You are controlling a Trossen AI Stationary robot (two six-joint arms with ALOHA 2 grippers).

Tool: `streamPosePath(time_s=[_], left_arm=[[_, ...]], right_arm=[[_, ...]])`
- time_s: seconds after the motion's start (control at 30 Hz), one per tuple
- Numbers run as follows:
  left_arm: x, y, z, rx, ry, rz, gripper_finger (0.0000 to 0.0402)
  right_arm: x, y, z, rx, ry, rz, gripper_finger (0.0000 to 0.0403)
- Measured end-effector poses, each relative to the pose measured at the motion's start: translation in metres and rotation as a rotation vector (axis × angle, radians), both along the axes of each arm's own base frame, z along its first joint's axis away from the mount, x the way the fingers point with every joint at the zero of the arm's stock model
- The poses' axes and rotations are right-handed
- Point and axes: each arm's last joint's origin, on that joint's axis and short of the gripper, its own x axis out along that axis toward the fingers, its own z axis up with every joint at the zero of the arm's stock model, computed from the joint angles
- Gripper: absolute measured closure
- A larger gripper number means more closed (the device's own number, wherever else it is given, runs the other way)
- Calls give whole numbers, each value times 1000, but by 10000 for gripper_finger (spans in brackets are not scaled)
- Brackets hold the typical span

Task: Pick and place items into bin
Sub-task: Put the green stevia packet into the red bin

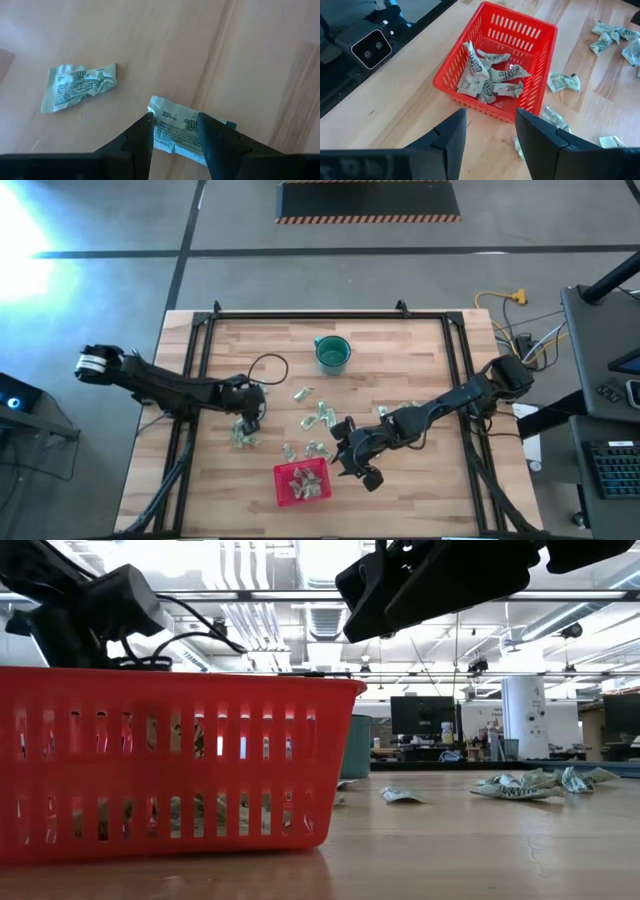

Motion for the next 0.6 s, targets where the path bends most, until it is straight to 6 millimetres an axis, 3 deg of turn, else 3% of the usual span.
streamPosePath(time_s=[0.27, 0.6], left_arm=[[1, 2, -2, -2, 18, -20, 276], [1, 1, -2, -3, 26, -80, 382]], right_arm=[[0, 0, -2, 1, 11, -5, 243], [-1, 0, -3, 0, 16, -5, 243]])
